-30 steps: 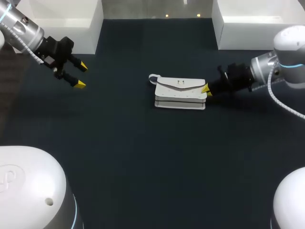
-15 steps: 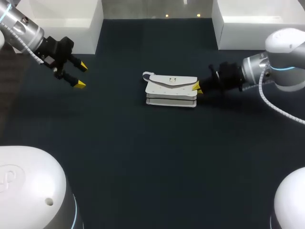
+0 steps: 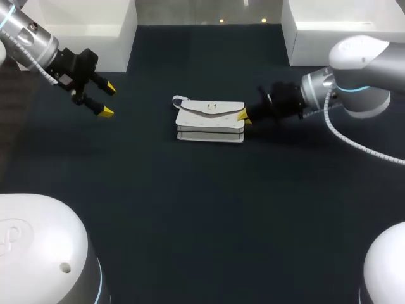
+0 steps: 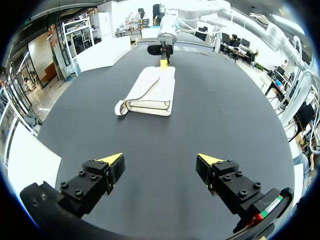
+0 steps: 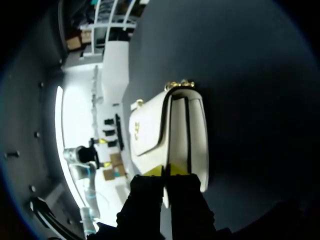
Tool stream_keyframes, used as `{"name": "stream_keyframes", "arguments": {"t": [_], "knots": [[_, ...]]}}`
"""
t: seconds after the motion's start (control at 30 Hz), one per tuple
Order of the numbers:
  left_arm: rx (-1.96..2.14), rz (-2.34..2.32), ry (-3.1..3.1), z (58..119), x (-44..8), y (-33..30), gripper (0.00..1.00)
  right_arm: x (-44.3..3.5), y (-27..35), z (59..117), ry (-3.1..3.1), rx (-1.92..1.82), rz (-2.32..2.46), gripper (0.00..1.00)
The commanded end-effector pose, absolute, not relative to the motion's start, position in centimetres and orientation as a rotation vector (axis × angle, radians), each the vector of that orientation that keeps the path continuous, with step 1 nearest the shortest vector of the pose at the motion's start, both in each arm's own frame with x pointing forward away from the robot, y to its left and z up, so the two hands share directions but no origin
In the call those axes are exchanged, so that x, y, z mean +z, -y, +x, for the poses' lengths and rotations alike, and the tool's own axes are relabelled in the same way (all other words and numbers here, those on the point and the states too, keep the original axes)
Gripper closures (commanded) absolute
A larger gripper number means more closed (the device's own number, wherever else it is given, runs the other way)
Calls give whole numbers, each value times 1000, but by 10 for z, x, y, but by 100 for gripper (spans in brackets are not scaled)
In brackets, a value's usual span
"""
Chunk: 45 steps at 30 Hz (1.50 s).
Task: Pick up the bag, open it, inspect its contents, close it, and place it on the opposite side
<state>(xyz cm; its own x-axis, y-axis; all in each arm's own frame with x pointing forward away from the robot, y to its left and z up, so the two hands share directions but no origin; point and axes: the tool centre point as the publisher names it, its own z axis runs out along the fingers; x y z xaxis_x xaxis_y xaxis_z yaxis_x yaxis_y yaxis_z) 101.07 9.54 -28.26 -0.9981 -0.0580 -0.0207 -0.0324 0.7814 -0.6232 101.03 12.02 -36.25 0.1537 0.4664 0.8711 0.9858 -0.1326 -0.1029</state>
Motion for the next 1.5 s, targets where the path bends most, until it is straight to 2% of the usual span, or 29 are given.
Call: {"name": "stream_keyframes", "arguments": {"t": [0.03,0.5,0.53,0.57,0.6,0.63,1.03,1.5], "knots": [[-1026,-74,-2925,1011,-284,-95,0,-364,-133,1018,1416,-890,-1701,100],[-1026,-74,-2925,1011,-284,-95,0,-363,-141,1023,1427,-885,-1696,100],[-1026,-74,-2925,1011,-284,-95,0,-363,-140,1023,1426,-885,-1698,83],[-1026,-74,-2925,1011,-284,-95,0,-363,-140,1023,1425,-886,-1698,60],[-1026,-74,-2925,1011,-284,-95,0,-363,-139,1023,1424,-887,-1697,15],[-1026,-74,-2925,1011,-284,-95,0,-362,-138,1023,1422,-889,-1697,0],[-1026,-74,-2925,1011,-284,-95,0,-346,-108,1018,1465,-924,-1726,0],[-1026,-74,-2925,1011,-284,-95,0,-308,-92,997,1954,-876,-1771,0]]}}
